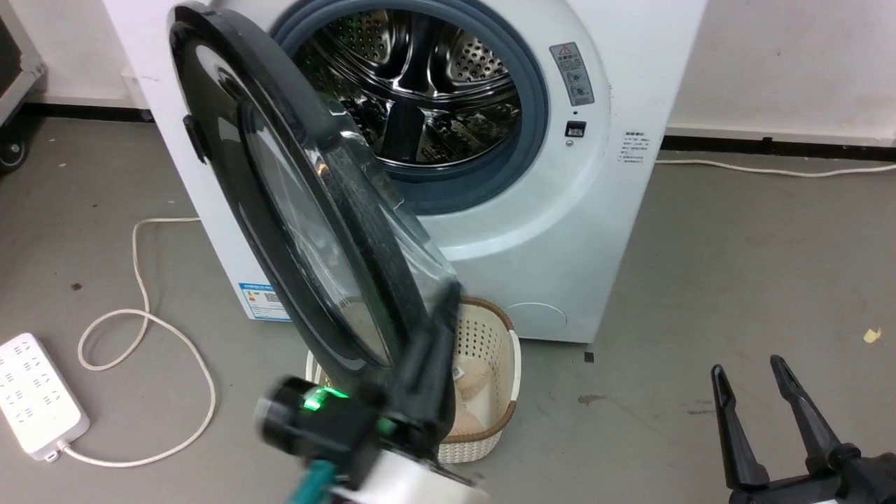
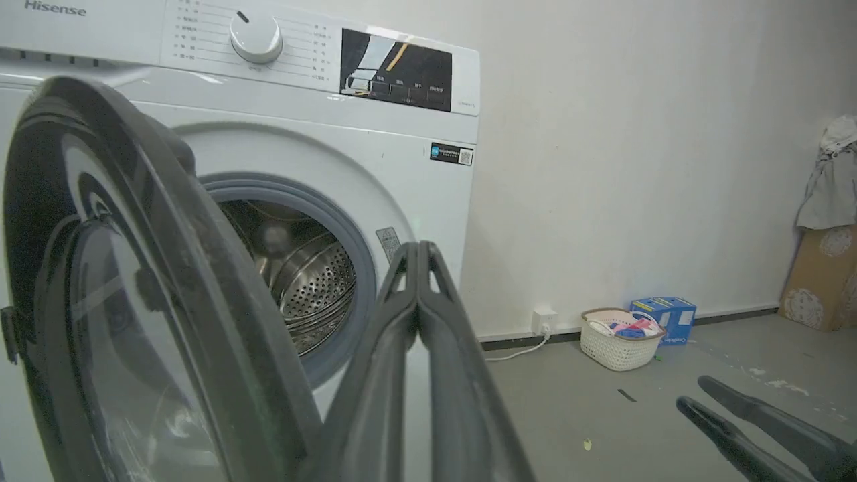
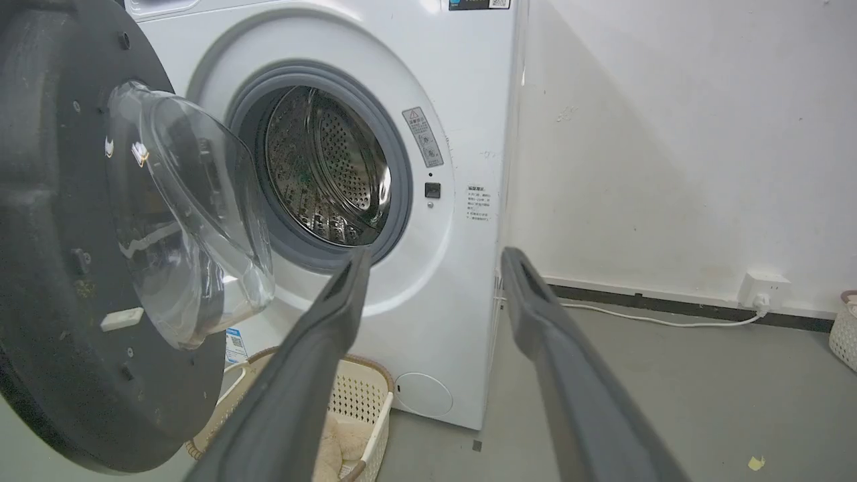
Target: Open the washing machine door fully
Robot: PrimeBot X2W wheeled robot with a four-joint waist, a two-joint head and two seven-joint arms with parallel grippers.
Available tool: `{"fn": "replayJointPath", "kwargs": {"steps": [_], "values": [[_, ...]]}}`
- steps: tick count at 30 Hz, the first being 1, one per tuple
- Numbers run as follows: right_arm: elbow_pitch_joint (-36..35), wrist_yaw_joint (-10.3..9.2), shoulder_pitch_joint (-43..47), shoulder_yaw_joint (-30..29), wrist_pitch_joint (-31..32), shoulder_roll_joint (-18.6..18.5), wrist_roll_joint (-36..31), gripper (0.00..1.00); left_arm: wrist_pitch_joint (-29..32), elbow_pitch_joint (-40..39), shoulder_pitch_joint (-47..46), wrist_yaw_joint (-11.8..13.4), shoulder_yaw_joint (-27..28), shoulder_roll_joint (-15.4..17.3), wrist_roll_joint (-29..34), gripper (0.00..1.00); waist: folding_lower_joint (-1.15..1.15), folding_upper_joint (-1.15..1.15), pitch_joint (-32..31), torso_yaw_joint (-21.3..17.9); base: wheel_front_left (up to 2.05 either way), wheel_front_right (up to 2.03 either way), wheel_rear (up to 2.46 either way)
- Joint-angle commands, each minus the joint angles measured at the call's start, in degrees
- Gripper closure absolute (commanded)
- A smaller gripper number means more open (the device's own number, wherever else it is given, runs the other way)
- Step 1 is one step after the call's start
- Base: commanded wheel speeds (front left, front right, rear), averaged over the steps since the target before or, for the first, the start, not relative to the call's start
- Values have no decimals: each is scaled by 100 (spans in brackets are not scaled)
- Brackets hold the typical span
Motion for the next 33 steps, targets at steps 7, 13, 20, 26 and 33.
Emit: {"fn": "replayJointPath", "kwargs": {"steps": [7,13,20,26,33], "values": [[-16,5,-15,-15,-26,33,91,0,151,1038,11,74,-543,3,-278,100,0,0,113,-66,0,0,0],[9,5,-81,-11,-26,33,136,0,236,1901,-221,236,-525,2,-500,100,0,0,217,-111,0,0,0],[79,5,-29,-61,-26,33,173,0,59,2317,-220,270,-442,13,-653,100,0,0,109,85,0,0,0],[70,5,61,-35,-26,33,161,0,8,2308,65,327,-366,94,-791,100,0,0,-70,453,0,0,0],[88,5,149,-9,-26,33,221,0,91,2164,375,402,-192,352,-930,100,0,0,-173,1005,0,0,0]]}}
